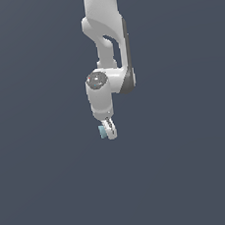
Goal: Pick up the object and move it to a goal position.
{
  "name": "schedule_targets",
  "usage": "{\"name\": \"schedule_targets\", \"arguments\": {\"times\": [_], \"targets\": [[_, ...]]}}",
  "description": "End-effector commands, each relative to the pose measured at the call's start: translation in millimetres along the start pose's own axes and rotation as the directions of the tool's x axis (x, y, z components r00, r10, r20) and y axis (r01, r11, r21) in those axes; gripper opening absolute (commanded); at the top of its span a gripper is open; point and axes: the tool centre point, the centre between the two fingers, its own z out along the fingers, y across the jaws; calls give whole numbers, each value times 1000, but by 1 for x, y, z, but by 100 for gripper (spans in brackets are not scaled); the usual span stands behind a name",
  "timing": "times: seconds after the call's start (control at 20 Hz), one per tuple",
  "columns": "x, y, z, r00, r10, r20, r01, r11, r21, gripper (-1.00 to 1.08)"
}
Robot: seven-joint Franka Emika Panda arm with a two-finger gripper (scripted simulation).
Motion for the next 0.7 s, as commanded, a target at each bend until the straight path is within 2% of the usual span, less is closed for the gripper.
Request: {"name": "schedule_targets", "arguments": {"times": [0.0, 0.25, 0.3, 0.65], "targets": [[0, 0, 10, 1000, 1, 0, -1, 1000, 0, 100], [0, -1, 17, 1000, 1, 0, -1, 1000, 0, 100], [0, -1, 17, 1000, 1, 0, -1, 1000, 0, -100], [0, -1, 17, 1000, 1, 0, -1, 1000, 0, -100]]}}
